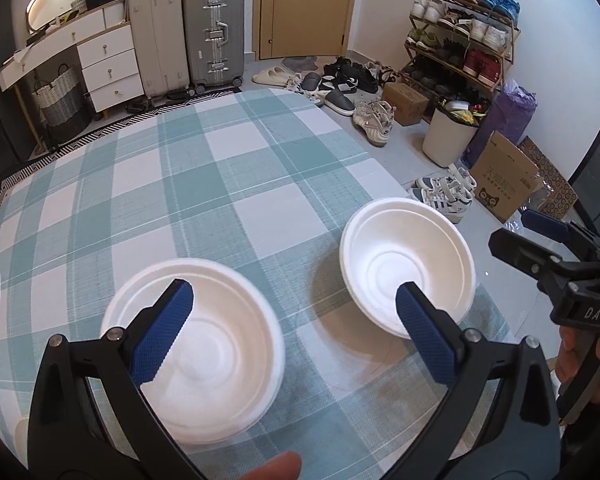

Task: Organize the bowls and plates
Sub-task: 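Close the left and right grippers on opposite rims of the nested white bowls, then lift the nested white bowls with both grippers off the tablecloth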

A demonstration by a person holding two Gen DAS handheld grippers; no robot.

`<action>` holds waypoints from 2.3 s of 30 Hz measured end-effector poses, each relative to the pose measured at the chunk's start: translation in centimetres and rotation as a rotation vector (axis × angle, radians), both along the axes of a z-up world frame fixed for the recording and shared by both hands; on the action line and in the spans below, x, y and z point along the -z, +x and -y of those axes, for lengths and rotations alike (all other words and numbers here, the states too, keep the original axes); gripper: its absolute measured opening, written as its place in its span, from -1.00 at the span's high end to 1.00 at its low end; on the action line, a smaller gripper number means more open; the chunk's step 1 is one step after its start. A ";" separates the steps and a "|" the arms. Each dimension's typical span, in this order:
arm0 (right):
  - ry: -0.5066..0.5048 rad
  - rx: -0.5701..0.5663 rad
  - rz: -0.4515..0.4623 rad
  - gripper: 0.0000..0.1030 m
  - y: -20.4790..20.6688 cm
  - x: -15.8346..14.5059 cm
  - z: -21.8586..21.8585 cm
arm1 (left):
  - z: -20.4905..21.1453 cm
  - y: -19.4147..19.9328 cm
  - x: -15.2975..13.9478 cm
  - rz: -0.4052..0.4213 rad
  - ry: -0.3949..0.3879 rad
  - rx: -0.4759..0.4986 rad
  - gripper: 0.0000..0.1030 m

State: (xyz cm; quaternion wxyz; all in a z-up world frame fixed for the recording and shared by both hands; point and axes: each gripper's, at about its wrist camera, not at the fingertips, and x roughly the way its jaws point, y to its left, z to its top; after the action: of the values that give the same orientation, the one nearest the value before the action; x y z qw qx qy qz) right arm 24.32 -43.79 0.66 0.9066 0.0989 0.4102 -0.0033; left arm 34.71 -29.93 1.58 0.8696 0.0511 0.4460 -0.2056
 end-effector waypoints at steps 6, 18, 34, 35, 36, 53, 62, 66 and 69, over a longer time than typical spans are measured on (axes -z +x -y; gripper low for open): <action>0.010 0.019 -0.021 -0.84 0.2 1.7 1.4 | 2.5 0.9 1.3 -0.018 0.011 0.038 -0.95; 0.024 0.002 -0.097 -0.16 1.0 4.5 1.8 | 5.3 2.0 3.8 -0.060 0.041 0.105 -0.36; 0.044 -0.031 -0.117 0.43 1.6 5.7 0.7 | 5.8 1.9 5.3 -0.118 0.043 0.149 0.22; 0.042 -0.036 -0.115 0.49 1.5 5.7 0.8 | 5.7 2.0 5.3 -0.120 0.040 0.149 0.24; 0.038 -0.043 -0.116 0.54 1.5 5.7 0.7 | 5.7 2.0 5.4 -0.122 0.040 0.149 0.30; -0.003 -0.049 -0.099 0.72 1.1 4.8 -0.1 | 6.2 0.9 5.0 -0.107 0.049 0.162 0.56; -0.021 -0.056 -0.056 0.72 0.2 2.1 -0.9 | 5.0 -0.3 2.5 -0.058 0.031 0.149 0.56; -0.034 -0.063 -0.039 0.72 0.0 0.8 -1.8 | 3.9 -0.9 1.2 -0.034 0.019 0.135 0.56; -0.040 -0.073 -0.025 0.72 -0.2 -0.1 -2.5 | 2.8 -1.3 0.3 -0.018 0.006 0.119 0.56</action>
State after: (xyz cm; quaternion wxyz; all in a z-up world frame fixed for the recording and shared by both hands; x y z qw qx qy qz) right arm 24.13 -41.28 0.80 0.9028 0.0657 0.4246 0.0203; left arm 33.45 -32.77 1.31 0.8517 0.0783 0.4504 -0.2562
